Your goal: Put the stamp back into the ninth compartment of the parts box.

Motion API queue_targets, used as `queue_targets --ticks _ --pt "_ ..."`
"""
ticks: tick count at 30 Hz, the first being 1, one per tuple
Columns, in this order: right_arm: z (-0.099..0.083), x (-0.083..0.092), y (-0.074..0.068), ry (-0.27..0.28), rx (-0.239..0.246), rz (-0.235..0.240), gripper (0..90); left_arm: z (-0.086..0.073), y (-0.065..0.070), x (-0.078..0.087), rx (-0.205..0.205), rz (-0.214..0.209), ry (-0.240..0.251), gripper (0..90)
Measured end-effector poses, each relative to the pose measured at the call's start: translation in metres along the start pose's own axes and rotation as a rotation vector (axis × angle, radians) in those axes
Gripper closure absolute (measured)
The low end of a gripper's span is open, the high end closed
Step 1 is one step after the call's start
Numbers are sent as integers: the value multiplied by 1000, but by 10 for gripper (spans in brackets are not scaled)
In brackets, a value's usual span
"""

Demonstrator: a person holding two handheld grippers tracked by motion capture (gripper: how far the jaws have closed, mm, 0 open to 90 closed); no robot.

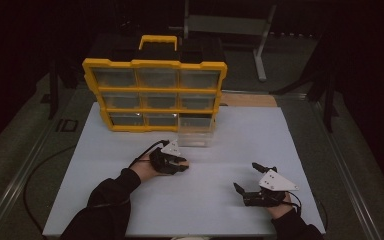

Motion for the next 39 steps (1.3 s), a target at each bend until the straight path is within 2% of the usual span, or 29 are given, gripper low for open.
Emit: queue_targets --ticks 3,8,10,13,24,30,39 --pt "0 0 0 -1 0 1 86 1 1 -1 -4 1 6 747" --pt "0 0 0 1 0 2 86 3 2 1 -22 -20 -7 755" --pt "1 0 0 2 4 0 85 5 4 2 -13 -31 3 756" --pt "0 0 0 0 0 1 86 7 5 4 -22 -42 4 758" --pt "1 1 1 3 5 1 86 24 9 18 -24 -84 -8 760" --pt "1 1 0 5 4 1 86 34 11 25 -39 -93 -13 759" --pt "1 1 0 4 3 7 85 51 11 39 -30 -101 2 760"
Point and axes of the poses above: each handheld gripper's, and its own axes: x roughly backward along the jaws, z roughly out of its top, y roughly to its right, the point moved 3 cm from there along -x, roughly forward along the jaws, and after that the axes turned 8 degrees about y, right-handed, at the moved point
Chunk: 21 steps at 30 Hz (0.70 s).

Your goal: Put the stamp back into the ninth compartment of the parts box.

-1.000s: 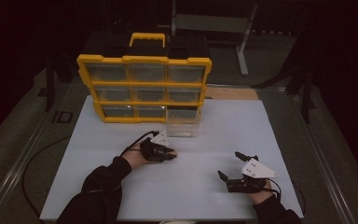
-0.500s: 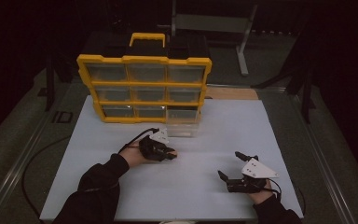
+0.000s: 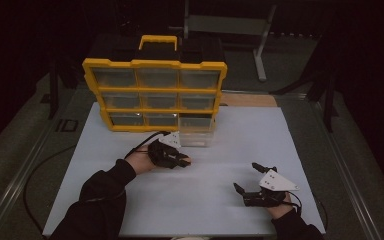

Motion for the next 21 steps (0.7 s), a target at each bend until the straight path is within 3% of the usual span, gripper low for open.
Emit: queue_targets --ticks 21 --pt "1 0 0 5 -7 3 86 34 -3 28 -20 -5 17 760"
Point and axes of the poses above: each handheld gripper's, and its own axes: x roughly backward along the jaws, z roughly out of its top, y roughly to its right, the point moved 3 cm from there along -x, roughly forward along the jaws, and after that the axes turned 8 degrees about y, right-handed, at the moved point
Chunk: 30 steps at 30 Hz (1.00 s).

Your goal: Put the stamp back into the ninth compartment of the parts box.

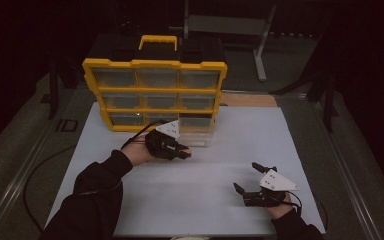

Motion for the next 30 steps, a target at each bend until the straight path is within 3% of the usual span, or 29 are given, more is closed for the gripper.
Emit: queue_targets --ticks 23,30 --pt "0 0 0 7 -1 0 86 33 -25 25 38 52 55 759" --pt "0 1 0 6 -1 0 86 41 -31 28 68 87 108 759"
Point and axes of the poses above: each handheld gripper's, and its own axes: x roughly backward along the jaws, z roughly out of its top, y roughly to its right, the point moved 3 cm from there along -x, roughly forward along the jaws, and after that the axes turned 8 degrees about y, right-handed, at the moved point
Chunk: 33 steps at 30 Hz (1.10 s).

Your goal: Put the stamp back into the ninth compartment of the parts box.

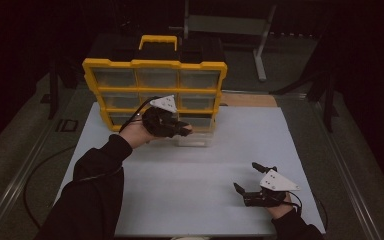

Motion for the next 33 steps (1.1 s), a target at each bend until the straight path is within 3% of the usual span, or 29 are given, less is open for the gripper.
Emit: queue_targets --ticks 5,16,24,33 --pt "1 0 0 1 6 1 85 4 -6 -1 22 20 9 759" --pt "0 0 0 1 5 1 86 12 -20 -3 71 105 16 759" --pt "1 1 0 4 5 -1 86 10 -28 -11 119 161 44 759" --pt "1 1 0 6 1 3 85 3 -34 -22 152 198 38 759"
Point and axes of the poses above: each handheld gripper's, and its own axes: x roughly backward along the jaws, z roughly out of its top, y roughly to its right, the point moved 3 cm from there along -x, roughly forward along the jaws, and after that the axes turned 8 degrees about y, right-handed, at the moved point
